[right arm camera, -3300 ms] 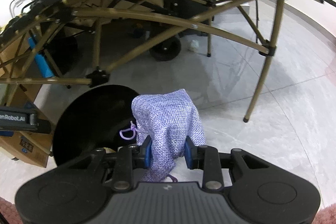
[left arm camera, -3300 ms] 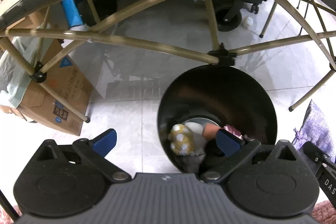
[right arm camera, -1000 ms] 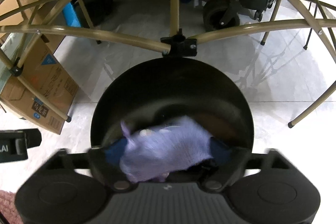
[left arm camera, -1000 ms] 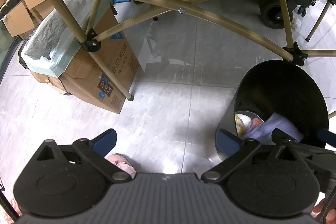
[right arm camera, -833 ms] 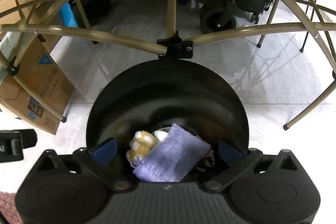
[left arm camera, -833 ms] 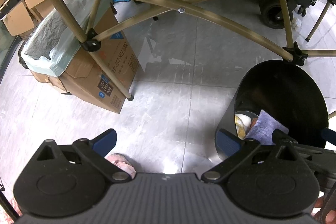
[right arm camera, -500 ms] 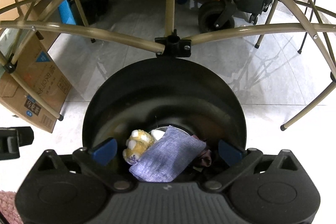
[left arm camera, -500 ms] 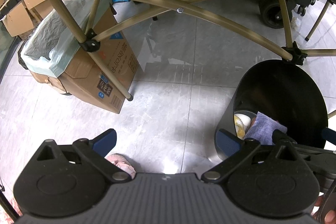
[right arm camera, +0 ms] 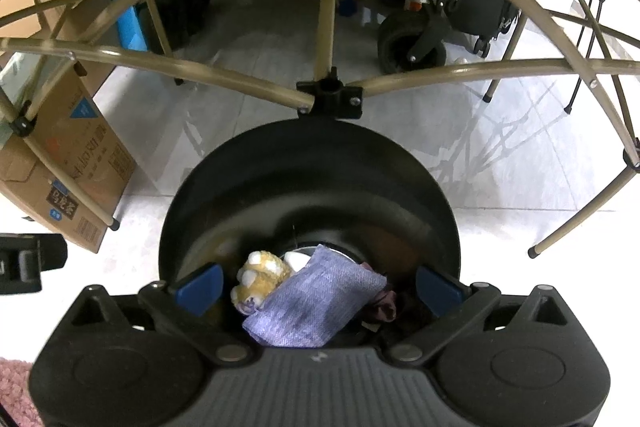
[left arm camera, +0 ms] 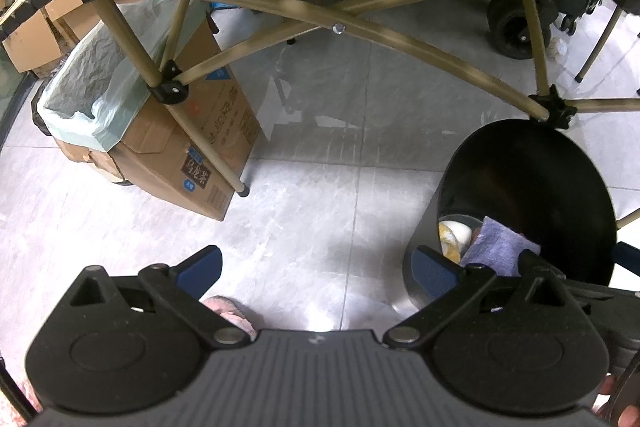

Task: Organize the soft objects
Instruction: 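Lift both tools up from the bin toward the table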

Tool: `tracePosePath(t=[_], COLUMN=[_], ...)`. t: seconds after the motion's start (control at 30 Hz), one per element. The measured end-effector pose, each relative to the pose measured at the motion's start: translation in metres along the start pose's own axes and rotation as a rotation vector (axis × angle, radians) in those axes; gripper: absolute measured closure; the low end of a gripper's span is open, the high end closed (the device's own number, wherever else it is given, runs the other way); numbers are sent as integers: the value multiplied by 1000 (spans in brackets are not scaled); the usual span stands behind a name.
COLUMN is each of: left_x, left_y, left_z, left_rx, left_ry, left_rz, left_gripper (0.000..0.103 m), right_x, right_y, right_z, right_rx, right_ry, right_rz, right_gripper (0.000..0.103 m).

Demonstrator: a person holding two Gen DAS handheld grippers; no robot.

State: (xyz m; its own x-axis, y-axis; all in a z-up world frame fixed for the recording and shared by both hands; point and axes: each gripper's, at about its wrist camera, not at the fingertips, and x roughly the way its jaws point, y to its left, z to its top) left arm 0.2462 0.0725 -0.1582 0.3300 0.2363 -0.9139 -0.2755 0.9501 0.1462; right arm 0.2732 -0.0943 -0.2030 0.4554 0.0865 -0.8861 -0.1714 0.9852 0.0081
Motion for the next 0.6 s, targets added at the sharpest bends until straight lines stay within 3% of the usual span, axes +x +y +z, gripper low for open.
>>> tracePosePath(t=[0.6], left_x=[-50], left_y=[2], left_z=[-13], left_rx=[29], left_ry=[-165], left_rz=[-62], left_gripper=[0], right_x=[-53], right_y=[-23], right_z=[-10], right_rx=[34], right_ry=[-98], right_rz=[13], right_gripper=[0])
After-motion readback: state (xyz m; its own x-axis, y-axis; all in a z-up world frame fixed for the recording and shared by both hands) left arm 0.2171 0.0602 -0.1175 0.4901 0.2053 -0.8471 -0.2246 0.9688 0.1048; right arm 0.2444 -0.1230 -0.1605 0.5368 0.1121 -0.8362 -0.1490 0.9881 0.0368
